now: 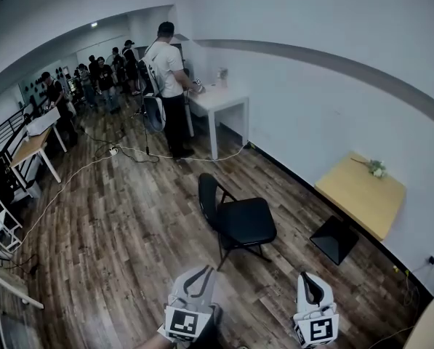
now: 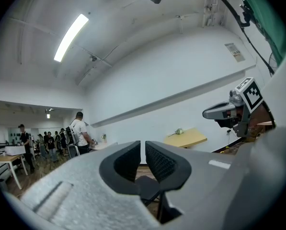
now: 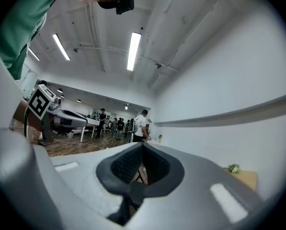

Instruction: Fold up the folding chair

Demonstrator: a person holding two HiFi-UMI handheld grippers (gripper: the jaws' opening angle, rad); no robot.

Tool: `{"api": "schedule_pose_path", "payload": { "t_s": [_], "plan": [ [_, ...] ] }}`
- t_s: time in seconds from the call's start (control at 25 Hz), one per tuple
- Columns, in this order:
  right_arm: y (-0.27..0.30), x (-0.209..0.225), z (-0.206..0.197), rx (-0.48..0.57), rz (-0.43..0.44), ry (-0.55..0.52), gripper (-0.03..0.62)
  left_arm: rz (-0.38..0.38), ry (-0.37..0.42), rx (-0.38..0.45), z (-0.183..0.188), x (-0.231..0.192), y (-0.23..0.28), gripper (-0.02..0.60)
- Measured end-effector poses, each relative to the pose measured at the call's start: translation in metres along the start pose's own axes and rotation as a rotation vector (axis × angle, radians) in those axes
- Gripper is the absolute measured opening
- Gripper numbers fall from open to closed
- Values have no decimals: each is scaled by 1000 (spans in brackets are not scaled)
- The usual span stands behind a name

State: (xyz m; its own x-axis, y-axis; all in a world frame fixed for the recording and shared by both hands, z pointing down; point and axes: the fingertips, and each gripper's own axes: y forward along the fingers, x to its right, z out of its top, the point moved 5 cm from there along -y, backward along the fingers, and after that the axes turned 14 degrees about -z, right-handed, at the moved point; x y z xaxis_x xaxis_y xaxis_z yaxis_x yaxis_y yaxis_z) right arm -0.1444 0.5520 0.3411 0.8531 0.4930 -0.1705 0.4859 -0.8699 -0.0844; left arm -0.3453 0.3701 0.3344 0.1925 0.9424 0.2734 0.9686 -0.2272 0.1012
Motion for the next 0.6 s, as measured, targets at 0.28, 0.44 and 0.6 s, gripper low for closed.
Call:
{"api": "schedule_pose_path", "payload": {
  "t_s": [0.28,0.44,0.6],
  "plan": [
    [54,15,-12,-5,-32,1,3,-39,32,53,1,-30,52,40],
    [98,17,-14,-1,-47,-5,3,-25,-11,48,-16,-70,86,38],
    [151,10,-15,-8,-58,-21,3,-30,-9,71,-22,-119,116,40]
  ]
}}
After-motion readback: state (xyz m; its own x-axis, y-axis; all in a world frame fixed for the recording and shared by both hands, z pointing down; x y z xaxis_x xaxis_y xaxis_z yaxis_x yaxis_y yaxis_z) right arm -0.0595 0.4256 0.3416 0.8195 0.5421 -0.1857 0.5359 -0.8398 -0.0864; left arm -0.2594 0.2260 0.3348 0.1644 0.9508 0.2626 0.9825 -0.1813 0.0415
